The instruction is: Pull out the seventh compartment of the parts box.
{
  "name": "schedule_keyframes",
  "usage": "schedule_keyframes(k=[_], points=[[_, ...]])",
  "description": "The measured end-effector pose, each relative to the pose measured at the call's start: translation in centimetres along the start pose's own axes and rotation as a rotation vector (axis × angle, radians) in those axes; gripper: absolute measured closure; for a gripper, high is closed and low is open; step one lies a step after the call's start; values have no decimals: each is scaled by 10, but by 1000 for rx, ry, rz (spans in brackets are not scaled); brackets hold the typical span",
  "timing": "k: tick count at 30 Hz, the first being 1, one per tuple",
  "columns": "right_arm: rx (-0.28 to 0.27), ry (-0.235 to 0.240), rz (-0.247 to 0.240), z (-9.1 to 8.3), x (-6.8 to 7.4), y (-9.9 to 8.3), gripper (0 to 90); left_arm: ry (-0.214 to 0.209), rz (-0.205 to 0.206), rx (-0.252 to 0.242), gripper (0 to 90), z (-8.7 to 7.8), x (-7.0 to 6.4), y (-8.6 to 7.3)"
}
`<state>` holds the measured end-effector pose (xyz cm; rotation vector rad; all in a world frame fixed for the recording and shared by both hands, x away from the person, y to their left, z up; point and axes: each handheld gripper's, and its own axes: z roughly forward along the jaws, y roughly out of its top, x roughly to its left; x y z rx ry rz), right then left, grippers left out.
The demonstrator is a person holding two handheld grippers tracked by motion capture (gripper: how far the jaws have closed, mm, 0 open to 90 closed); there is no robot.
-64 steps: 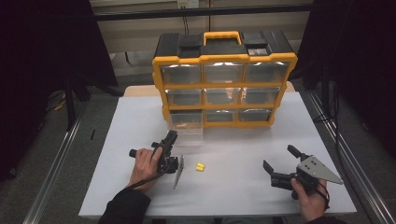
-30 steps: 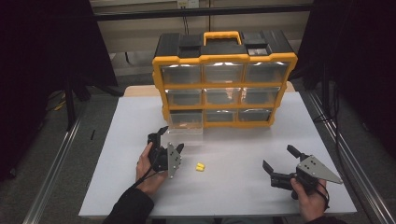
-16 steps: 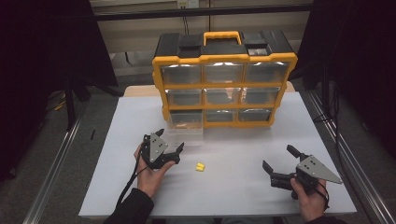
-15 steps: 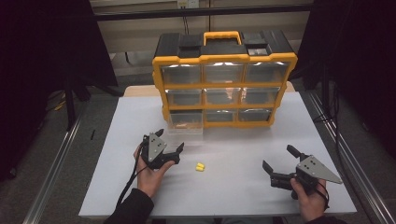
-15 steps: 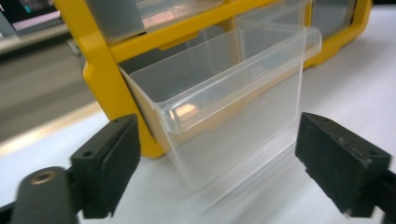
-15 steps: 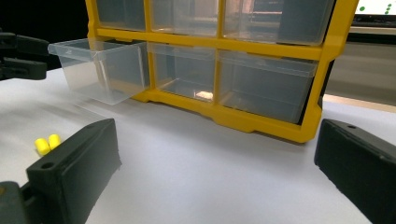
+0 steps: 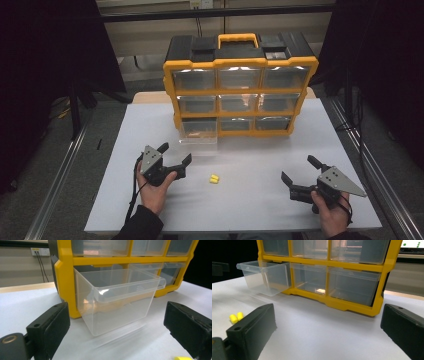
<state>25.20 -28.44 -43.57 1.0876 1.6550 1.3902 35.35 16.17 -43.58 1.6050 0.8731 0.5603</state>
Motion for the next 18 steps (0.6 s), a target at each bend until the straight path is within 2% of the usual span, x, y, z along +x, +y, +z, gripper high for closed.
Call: schedule_keyframes(k=[2,6,7,9,14,15,16,17,18], points=[[0,-2,1,0,0,0,0,10,-17,-17,49,-5,0,0],[-2,-5,2,-1,0,0,0,14,-12,-19,42,-19,5,-3],[-2,-5,3,-1,0,0,0,12,-29,-33,35,-21,4,-4],[-2,-9,9,0,0,0,0,24,-13,-24,35,-27,5,-7],[3,-16,13,2,-1,0,0,24,-19,-21,35,-39,8,-12],[1,-17,13,3,-1,0,0,44,-19,-21,40,-40,8,-12],[1,-17,13,3,-1,0,0,63,3,-1,51,-42,8,-13],[2,-18,12,3,-1,0,0,80,7,7,50,-44,8,-13],[3,-19,12,3,-1,0,0,81,0,6,50,-45,9,-14]])
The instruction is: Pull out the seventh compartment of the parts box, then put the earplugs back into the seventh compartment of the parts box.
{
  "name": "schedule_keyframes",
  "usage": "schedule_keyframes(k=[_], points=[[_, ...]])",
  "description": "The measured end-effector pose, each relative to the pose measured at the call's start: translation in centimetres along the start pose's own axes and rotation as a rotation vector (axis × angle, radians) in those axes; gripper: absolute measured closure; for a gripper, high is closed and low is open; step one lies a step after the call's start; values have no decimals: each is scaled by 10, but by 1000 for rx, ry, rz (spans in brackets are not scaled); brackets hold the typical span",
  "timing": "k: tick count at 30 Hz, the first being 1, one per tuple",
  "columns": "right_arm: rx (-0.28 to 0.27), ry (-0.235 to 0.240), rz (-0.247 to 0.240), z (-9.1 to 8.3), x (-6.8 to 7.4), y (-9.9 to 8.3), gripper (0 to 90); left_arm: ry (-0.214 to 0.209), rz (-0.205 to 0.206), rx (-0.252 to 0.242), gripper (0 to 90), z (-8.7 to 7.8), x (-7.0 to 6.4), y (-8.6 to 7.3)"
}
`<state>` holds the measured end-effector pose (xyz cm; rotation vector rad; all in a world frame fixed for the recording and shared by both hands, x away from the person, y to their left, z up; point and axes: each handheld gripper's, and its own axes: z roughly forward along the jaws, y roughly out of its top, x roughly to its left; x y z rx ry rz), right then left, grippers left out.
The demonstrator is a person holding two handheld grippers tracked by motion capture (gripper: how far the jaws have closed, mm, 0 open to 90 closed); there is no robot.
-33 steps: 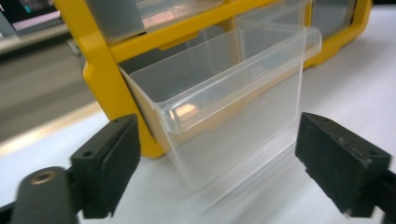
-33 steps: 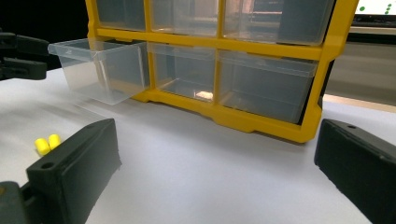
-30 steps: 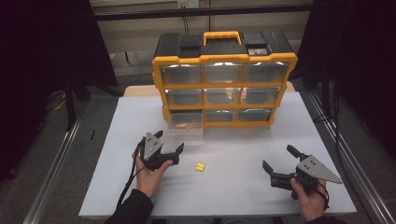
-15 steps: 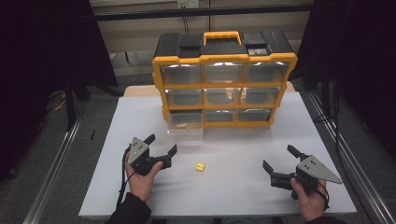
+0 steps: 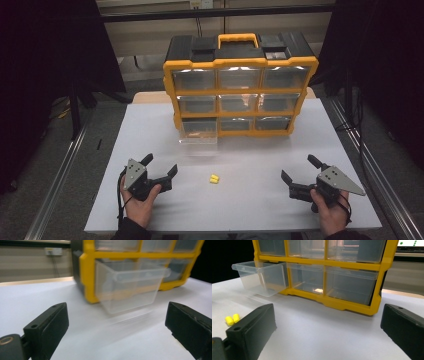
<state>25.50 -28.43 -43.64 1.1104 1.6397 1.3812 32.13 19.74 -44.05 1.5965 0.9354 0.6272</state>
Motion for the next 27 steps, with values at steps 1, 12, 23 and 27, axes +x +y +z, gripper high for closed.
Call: schedule_keyframes(k=[1,12,23,27], points=[[0,0,4,0,0,0,0,-7,-16,0,48,-2,0,-1],[-3,5,-4,-2,0,0,0,7,-24,7,32,-17,2,-3],[3,4,-1,0,0,0,0,-90,-33,38,33,-7,2,0],[3,1,-1,-1,-1,-1,0,-114,-16,52,47,-6,0,2]])
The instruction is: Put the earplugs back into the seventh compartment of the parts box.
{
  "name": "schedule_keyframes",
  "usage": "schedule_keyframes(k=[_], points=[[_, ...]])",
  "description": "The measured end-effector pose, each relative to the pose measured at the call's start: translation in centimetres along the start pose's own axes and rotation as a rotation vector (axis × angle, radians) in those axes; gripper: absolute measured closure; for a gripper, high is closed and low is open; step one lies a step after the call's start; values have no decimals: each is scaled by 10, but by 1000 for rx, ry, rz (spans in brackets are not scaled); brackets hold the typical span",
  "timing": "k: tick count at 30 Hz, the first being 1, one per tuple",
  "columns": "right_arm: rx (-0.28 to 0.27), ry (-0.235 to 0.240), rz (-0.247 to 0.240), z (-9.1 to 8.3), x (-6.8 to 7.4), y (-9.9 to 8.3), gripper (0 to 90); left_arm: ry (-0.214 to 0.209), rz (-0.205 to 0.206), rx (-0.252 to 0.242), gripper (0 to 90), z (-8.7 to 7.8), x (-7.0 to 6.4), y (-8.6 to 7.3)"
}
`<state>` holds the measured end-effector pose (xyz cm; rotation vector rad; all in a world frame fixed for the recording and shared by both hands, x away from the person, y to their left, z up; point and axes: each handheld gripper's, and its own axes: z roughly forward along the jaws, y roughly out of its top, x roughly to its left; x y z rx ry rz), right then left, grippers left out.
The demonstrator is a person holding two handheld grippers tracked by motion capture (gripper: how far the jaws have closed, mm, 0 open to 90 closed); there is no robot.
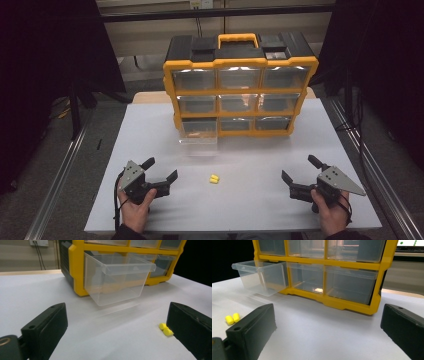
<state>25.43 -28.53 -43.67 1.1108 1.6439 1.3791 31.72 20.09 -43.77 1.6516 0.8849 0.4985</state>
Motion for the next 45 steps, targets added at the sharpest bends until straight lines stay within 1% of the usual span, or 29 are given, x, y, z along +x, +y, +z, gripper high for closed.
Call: schedule_keyframes(k=[3,4,5,6,7,8,10,12,13,16,17,19,20,21,23,24,26,28,29,31,32,33,34,36,37,38,41,43,45], points=[[1,10,-4,0,1,0,0,-25,15,7,49,0,-3,0],[2,10,-4,0,1,0,0,-49,20,9,50,2,-4,1],[1,16,-8,0,1,0,0,-64,19,13,52,2,-6,2],[-1,18,-9,0,2,0,0,-80,24,29,53,2,-6,3],[1,21,-11,0,2,0,0,-89,15,38,57,2,-7,4],[1,22,-10,1,2,0,0,-105,23,55,70,1,-8,5],[0,21,-9,0,2,0,0,-152,3,60,75,2,-8,7],[-1,18,-11,-1,2,0,0,-217,2,80,73,5,-8,8],[-1,18,-11,-1,2,0,0,-231,1,88,69,6,-8,9],[-1,17,-14,-1,2,0,0,-279,20,111,46,9,-9,10],[0,16,-11,-1,2,0,0,-280,33,126,50,10,-10,12],[-1,13,-9,-1,1,0,0,-304,55,156,48,13,-12,13],[0,13,-10,-1,1,0,0,-337,66,171,52,16,-13,14],[1,14,-11,-1,2,0,0,-345,72,182,51,17,-14,14],[3,17,-15,-1,2,0,0,-363,108,217,58,19,-20,15],[3,17,-16,-1,2,0,0,-377,116,221,62,20,-22,16],[2,17,-14,-1,2,0,0,-416,109,231,63,21,-27,18],[1,16,-13,-1,2,0,0,-444,141,255,64,24,-32,21],[1,16,-14,-1,2,0,0,-445,148,258,64,25,-33,21],[1,17,-14,-1,2,0,0,-481,136,288,63,30,-34,23],[2,16,-14,-1,2,0,0,-513,121,307,63,33,-35,24],[1,17,-14,-1,2,0,0,-514,121,314,63,34,-36,25],[1,16,-14,-1,2,0,0,-512,142,323,63,36,-39,26],[4,18,-16,-1,2,0,0,-512,170,353,62,39,-43,29],[4,18,-16,-1,2,0,0,-519,179,361,61,42,-46,31],[4,18,-17,-1,2,0,0,-530,190,381,60,44,-48,33],[2,16,-14,-1,2,0,0,-535,248,422,61,49,-57,35],[2,18,-14,-1,2,0,0,-561,264,425,60,52,-61,33],[5,20,-15,-1,2,0,0,-591,281,461,57,59,-67,30]])
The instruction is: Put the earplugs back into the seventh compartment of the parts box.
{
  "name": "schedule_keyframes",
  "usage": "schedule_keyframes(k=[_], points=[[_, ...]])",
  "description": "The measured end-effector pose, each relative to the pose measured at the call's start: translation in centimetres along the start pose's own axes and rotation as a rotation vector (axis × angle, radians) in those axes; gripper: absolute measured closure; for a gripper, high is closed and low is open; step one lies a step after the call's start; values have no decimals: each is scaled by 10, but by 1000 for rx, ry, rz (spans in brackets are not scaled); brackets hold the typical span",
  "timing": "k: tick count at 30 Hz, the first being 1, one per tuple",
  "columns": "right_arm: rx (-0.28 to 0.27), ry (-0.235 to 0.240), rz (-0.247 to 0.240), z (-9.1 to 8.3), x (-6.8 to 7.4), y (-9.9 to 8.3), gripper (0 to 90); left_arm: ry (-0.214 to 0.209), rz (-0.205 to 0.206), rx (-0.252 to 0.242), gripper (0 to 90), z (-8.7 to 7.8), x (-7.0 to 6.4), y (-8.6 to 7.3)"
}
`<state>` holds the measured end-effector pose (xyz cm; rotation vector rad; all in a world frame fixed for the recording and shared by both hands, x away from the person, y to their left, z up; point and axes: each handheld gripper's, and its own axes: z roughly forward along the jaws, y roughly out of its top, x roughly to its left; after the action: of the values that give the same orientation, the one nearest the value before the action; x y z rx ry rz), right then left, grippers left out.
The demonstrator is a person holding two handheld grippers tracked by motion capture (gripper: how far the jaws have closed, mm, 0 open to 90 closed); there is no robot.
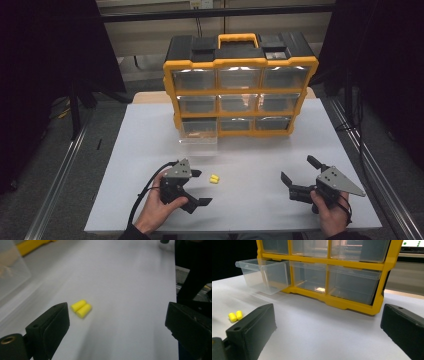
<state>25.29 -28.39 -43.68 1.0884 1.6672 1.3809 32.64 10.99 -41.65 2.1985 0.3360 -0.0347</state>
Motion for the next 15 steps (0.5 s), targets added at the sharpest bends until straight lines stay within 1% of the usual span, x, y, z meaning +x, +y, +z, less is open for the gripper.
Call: schedule_keyframes(k=[1,2,3,4,6,7,10,11,12,13,14,15], points=[[0,0,0,0,0,0,0,-14,15,30,58,3,0,1],[-3,-2,2,0,0,0,0,-27,21,49,60,7,-1,2],[-3,-3,2,0,0,0,0,-33,34,72,62,12,-1,4],[0,-1,2,0,0,0,0,-32,36,79,60,13,-1,4],[-1,-1,2,0,0,0,0,-39,53,108,60,18,-1,8],[-1,-1,3,0,0,0,0,-31,60,119,60,19,-1,10],[-1,-2,1,0,0,0,0,-26,90,164,73,24,2,13],[0,0,0,0,0,0,0,-24,96,182,75,25,4,14],[1,0,0,0,0,0,0,-7,110,216,84,26,5,15],[0,-1,1,0,0,0,0,-34,110,220,98,29,8,15],[0,0,0,0,0,0,0,-25,112,216,112,31,10,15],[1,1,1,0,0,0,0,-24,114,225,130,32,12,16]])
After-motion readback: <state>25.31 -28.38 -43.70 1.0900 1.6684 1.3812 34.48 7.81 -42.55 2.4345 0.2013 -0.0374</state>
